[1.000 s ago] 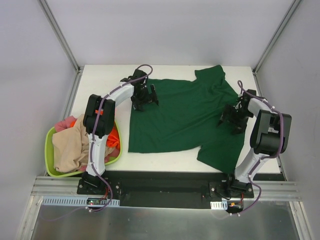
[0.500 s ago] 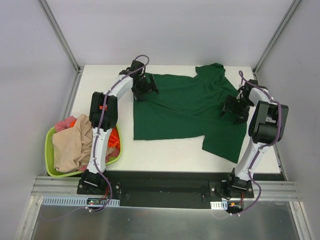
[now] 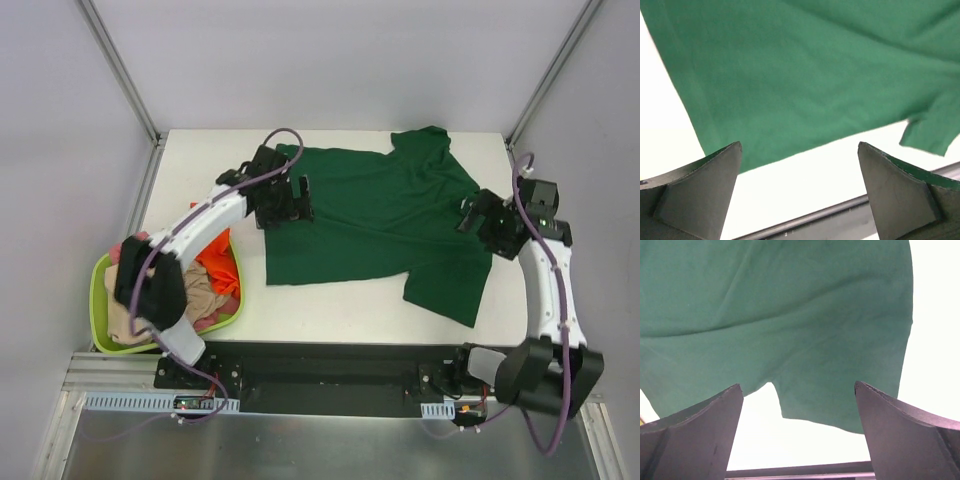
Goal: Fold and stack the t-shirts
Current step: Flatten out the tshirt
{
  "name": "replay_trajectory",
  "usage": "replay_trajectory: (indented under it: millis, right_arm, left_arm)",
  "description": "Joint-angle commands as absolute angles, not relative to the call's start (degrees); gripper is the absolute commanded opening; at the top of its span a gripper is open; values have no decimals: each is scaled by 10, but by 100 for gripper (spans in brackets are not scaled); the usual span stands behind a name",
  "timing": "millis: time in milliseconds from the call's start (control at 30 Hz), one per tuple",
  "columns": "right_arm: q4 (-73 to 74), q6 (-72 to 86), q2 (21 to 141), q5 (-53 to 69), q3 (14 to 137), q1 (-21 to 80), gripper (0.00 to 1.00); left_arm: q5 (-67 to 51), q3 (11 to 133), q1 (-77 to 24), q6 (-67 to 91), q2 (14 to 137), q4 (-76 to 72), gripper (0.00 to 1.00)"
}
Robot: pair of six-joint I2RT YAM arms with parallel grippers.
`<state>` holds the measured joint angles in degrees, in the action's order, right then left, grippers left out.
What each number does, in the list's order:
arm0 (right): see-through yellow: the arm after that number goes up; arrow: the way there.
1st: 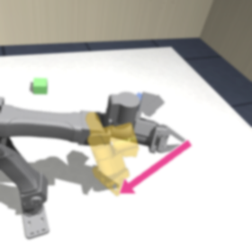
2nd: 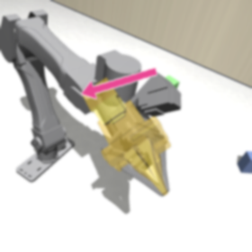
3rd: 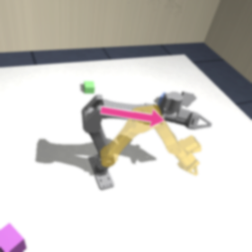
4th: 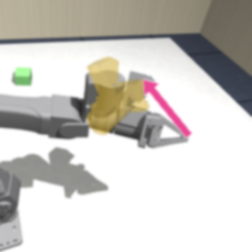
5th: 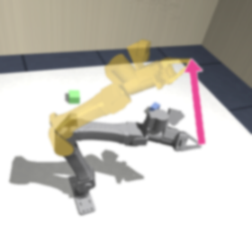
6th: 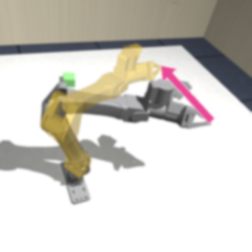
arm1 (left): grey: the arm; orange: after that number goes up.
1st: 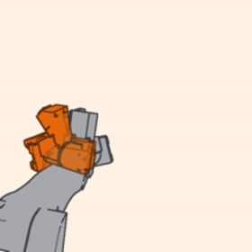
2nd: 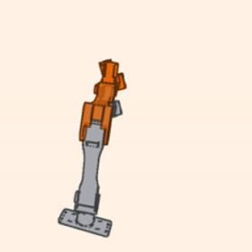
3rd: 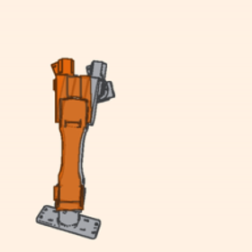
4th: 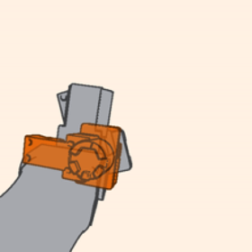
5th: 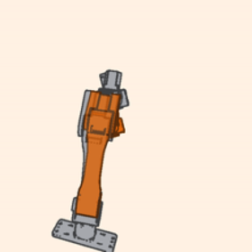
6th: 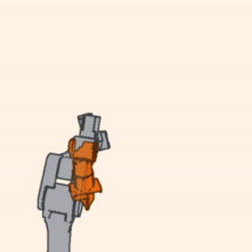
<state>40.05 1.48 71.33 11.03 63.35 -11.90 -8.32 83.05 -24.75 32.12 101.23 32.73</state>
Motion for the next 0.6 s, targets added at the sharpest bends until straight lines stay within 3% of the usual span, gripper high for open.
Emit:
replay_trajectory:
  millis: [0, 100, 333, 467, 567]
  right_arm:
    - [410, 84, 618, 101, 534, -134, 96]
    - [403, 96, 566, 98, 481, -141, 96]
    - [395, 85, 534, 105, 444, -145, 96]
    - [394, 78, 543, 107, 445, -145, 96]
    - [393, 73, 548, 96, 442, -145, 96]
  left_arm:
    - [-10, 688, -272, 363, 871, 340, 99]
    - [-4, 609, -282, 406, 826, 340, 99]
    - [42, 573, -308, 454, 845, 339, 80]
    - [34, 580, -310, 454, 887, 339, 64]
    - [40, 579, -314, 446, 911, 340, 62]
